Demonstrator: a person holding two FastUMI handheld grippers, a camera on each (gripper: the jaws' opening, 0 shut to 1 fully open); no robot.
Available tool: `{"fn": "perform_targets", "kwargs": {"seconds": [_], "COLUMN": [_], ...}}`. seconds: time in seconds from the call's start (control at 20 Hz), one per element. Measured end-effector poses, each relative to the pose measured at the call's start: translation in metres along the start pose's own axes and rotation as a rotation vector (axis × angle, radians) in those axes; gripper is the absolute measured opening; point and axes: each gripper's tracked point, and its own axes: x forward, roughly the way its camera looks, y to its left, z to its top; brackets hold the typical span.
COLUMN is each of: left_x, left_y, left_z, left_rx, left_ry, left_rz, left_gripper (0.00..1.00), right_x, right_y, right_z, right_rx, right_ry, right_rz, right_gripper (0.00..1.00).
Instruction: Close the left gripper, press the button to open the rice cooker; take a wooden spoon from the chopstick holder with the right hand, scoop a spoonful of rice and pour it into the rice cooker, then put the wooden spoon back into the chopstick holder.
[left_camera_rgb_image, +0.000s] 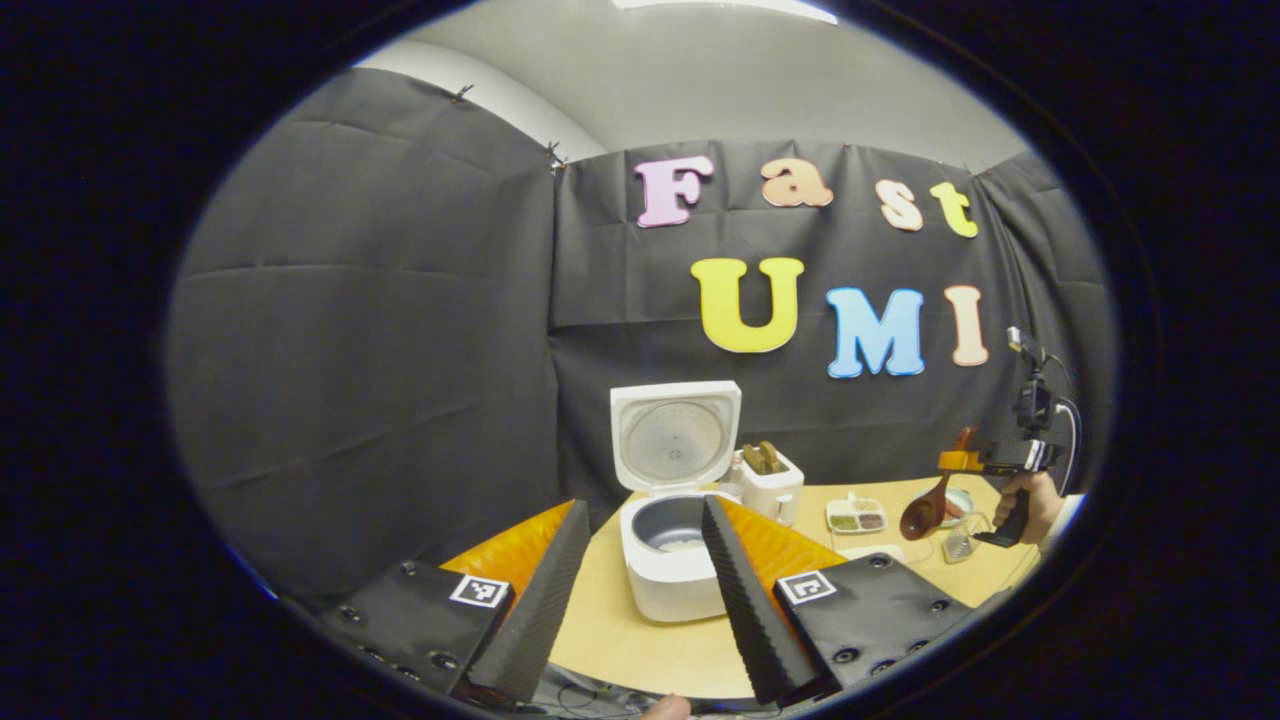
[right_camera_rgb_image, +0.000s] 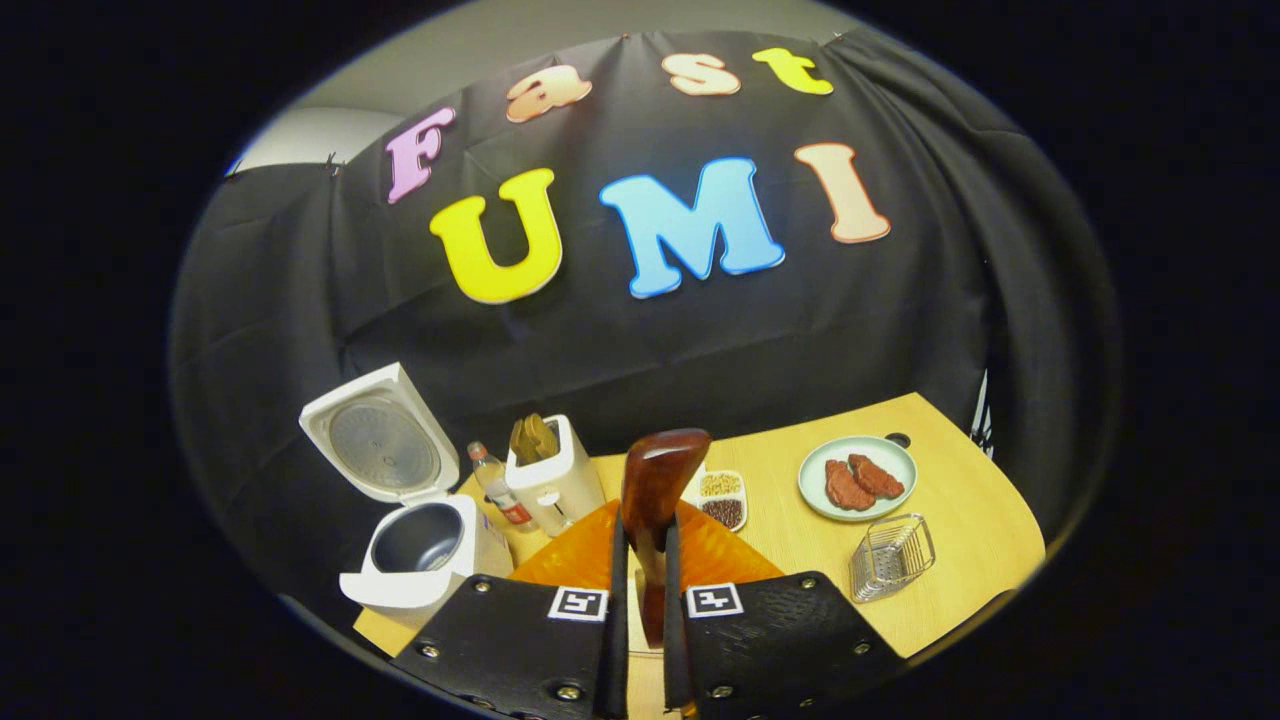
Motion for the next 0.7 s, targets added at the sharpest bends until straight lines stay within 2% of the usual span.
{"fn": "perform_targets", "kwargs": {"seconds": [0.35,0.7], "left_x": [0.013,0.021], "left_y": [-0.003,-0.016], "left_z": [-0.016,-0.027], "left_rx": [0.020,0.058], "left_ry": [0.086,0.127], "left_rz": [0.096,0.117], "left_gripper": [0.85,0.86], "right_x": [0.063,0.079], "right_y": [-0.014,-0.022], "right_z": [-0.074,-0.099], "right_rx": [0.051,-0.027], "right_ry": [0.168,0.193], "right_rz": [0.024,0.017], "right_gripper": [0.14,0.14]}}
